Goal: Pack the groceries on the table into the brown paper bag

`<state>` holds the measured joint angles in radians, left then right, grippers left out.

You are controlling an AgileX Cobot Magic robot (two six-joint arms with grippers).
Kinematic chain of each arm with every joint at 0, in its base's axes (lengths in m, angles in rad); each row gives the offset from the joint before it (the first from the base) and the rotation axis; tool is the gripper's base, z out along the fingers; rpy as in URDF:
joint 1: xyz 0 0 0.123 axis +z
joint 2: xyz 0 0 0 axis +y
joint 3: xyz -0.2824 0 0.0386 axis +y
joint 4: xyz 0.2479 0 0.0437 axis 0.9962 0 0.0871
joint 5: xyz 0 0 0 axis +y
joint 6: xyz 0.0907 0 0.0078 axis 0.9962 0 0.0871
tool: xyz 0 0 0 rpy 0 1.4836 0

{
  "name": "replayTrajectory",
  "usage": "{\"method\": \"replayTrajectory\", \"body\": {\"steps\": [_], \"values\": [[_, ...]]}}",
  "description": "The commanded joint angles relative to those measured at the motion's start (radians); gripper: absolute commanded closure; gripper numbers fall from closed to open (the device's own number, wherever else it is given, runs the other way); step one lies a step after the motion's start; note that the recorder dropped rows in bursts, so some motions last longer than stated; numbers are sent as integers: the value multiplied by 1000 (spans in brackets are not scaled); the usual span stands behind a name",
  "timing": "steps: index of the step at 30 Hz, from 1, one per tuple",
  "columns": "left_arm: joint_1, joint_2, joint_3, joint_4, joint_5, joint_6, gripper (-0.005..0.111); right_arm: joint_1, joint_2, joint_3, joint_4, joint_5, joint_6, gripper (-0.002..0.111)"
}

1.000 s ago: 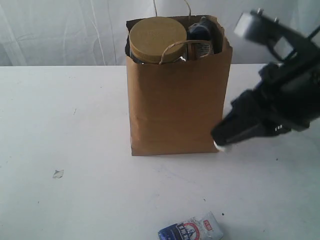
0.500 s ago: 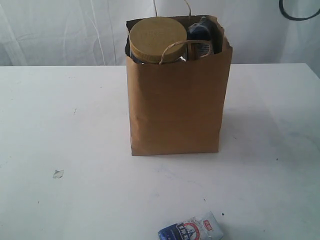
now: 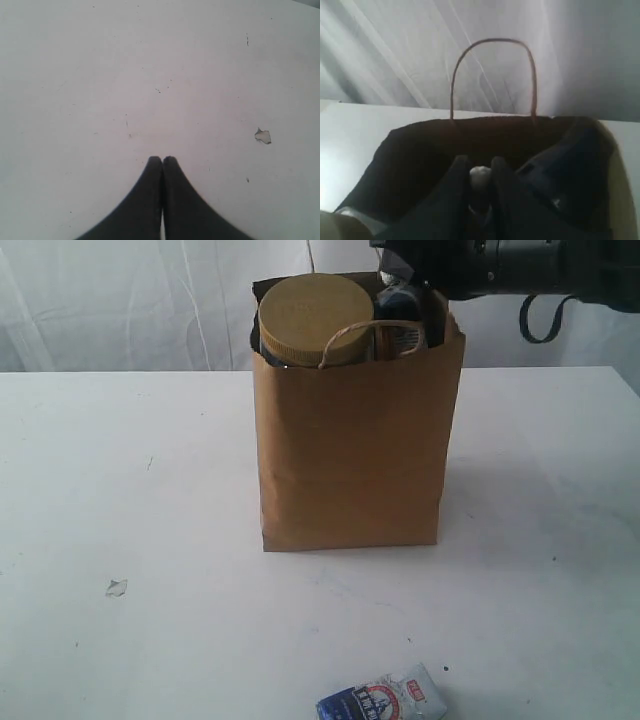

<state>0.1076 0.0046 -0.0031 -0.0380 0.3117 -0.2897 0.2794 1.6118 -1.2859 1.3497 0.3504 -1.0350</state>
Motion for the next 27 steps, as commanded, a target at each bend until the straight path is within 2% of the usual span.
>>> {"method": "replayTrajectory", "body": {"steps": [1,5,15,21,25,27], "values": [[-4,-4,3,-6,22,2,107,-1,15,-5,4,104,-15,87],[-4,-4,3,-6,22,2,107,-1,16,-5,-1,110,-15,81],[-4,-4,3,-6,22,2,107,-1,-43,-5,-45,67,-15,81],[-4,-4,3,-6,22,2,107,-1,-132,-5,-453,89,13,81],[-4,-4,3,-6,22,2,107,-1,-207,-5,-777,149,197,81],[-4,-4,3,-6,22,2,107,-1,-250,-5,-962,164,329,86]]}}
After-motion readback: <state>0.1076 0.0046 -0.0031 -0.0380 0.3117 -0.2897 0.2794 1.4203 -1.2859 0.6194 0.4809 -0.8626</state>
